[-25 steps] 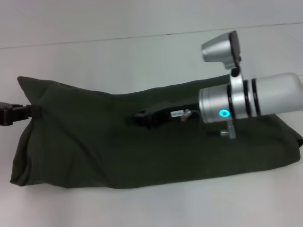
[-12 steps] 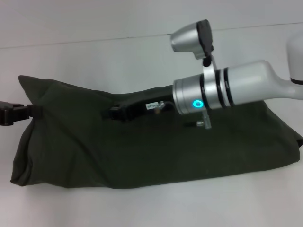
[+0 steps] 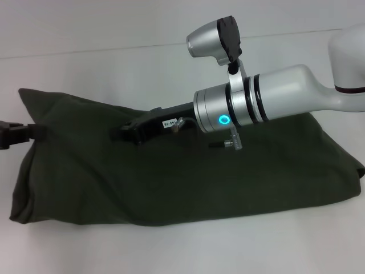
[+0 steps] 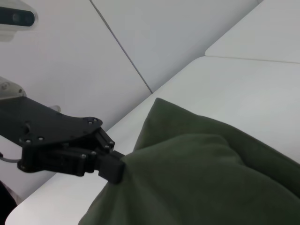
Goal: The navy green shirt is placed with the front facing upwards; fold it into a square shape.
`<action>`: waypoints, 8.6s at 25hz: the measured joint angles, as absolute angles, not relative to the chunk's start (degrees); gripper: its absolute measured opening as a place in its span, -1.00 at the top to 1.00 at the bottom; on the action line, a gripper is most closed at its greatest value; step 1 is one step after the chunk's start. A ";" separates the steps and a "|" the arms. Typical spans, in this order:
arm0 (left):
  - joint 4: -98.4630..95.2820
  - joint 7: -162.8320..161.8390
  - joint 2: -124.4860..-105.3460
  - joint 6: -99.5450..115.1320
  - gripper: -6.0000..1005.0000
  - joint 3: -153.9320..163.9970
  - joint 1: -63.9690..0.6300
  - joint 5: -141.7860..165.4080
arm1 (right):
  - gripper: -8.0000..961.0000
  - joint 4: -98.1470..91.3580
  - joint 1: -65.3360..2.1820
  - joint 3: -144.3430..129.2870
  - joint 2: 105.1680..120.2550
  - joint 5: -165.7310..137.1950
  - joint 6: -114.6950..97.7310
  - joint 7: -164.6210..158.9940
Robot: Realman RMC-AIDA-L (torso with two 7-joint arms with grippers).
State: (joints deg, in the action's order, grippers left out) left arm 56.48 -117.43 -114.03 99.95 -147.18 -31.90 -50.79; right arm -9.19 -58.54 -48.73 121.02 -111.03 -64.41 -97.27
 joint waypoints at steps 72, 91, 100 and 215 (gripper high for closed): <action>61.17 -122.73 -113.99 106.18 0.95 -148.71 -37.35 -59.65 | 0.98 -2.53 -67.69 -49.56 121.54 -111.15 -60.98 -96.82; 61.17 -124.17 -114.20 106.63 0.95 -149.13 -37.57 -62.51 | 0.98 -20.20 -46.18 -48.95 119.92 -101.71 -64.82 -98.25; 60.98 -125.16 -116.96 105.80 0.95 -148.29 -38.50 -62.76 | 0.98 -27.87 -37.57 -48.45 118.59 -95.74 -66.67 -99.03; 48.88 -111.63 -123.72 71.32 -0.76 -109.21 -27.79 -98.62 | 0.86 -32.63 -24.75 -34.06 109.32 -98.69 -86.50 -100.87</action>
